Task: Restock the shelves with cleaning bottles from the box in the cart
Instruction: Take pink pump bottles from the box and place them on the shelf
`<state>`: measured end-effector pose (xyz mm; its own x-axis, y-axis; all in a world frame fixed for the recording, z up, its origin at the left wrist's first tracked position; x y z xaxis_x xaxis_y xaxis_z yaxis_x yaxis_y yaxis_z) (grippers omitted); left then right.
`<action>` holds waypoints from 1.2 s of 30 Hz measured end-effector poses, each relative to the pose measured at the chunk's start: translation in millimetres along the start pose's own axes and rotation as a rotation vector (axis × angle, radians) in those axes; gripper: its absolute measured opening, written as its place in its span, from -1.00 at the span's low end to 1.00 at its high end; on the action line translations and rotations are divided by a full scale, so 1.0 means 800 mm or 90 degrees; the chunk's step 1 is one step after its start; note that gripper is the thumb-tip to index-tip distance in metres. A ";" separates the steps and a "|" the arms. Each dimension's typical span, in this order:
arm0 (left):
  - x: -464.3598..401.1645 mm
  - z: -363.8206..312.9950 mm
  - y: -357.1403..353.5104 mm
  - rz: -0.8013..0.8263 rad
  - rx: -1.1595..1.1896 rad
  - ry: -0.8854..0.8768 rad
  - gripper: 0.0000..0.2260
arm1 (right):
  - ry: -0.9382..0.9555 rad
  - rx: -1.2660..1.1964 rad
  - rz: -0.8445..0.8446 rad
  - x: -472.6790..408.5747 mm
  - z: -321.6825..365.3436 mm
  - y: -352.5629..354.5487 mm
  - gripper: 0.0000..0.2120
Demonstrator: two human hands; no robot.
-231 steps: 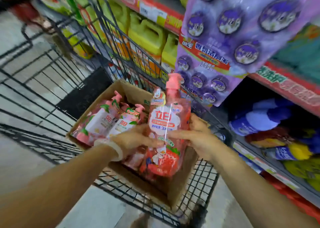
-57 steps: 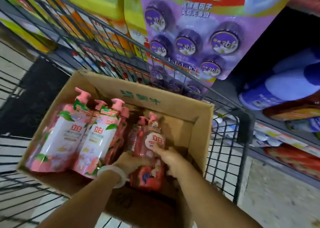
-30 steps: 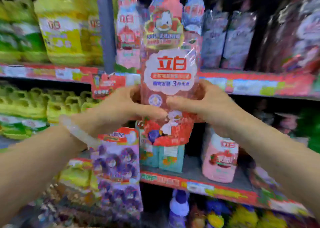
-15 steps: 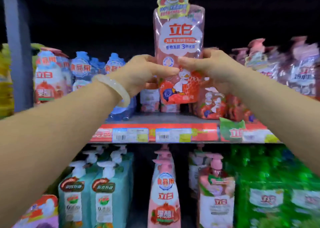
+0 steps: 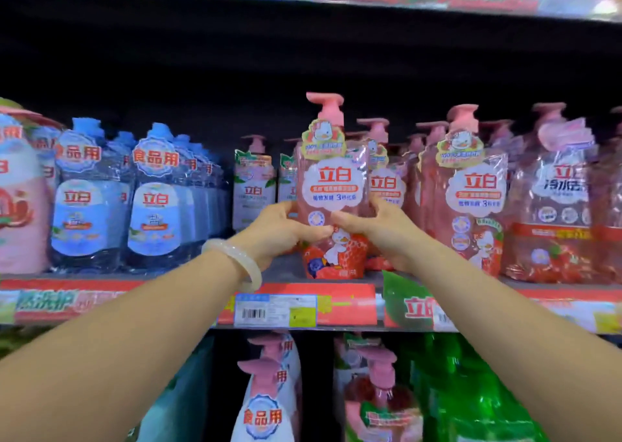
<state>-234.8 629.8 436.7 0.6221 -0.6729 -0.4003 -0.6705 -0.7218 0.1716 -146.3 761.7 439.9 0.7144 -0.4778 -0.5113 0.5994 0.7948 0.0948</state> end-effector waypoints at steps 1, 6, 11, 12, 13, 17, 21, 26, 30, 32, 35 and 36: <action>-0.003 0.005 -0.002 0.003 -0.004 0.004 -0.57 | 0.003 0.007 0.003 0.001 -0.005 0.004 -0.60; -0.002 0.020 -0.003 0.015 -0.025 0.009 -0.58 | 0.027 0.047 -0.013 0.010 -0.012 0.012 -0.57; 0.004 0.020 -0.005 0.029 -0.007 0.012 -0.55 | 0.042 0.161 -0.083 0.027 -0.004 0.007 -0.61; 0.005 0.020 -0.005 0.027 -0.006 0.013 -0.53 | 0.066 0.223 -0.091 0.032 0.001 0.008 -0.64; 0.004 0.020 -0.004 0.024 -0.007 0.013 -0.52 | 0.101 0.297 -0.113 0.038 0.008 0.012 -0.66; 0.001 0.018 -0.006 0.028 -0.025 0.015 -0.55 | 0.296 0.502 -0.306 0.061 0.029 0.049 -0.62; 0.000 0.011 -0.021 0.060 -0.035 0.026 -0.52 | 0.307 0.578 -0.468 0.071 0.023 0.092 -0.35; -0.002 0.006 -0.049 0.075 0.000 0.038 -0.47 | 0.108 0.516 -0.460 0.065 -0.010 0.118 0.18; -0.008 0.009 -0.068 0.094 0.032 0.040 -0.45 | 0.064 0.510 -0.432 0.061 -0.023 0.124 0.25; -0.009 0.008 -0.078 0.093 0.037 0.034 -0.44 | 0.063 0.520 -0.431 0.062 -0.023 0.126 0.24; -0.010 0.009 -0.088 0.085 0.054 0.031 -0.41 | 0.076 0.513 -0.432 0.064 -0.024 0.131 0.21; -0.010 0.009 -0.089 0.083 0.061 0.034 -0.41 | 0.080 0.507 -0.430 0.064 -0.025 0.133 0.20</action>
<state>-194.6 688.0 421.4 0.5456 -0.7696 -0.3318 -0.7811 -0.6104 0.1316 -53.3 829.4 406.6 0.1278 -0.6517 -0.7477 0.9561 -0.1195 0.2676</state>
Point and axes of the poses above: each hand's wrist, its own x-axis away from the middle knuckle, its own y-axis out of the back of the hand, z = x × y, the point moved 3 cm from there along -x, towards the middle knuckle, and after that the axes turned 2 degrees about -x, right-handed, at the moved point
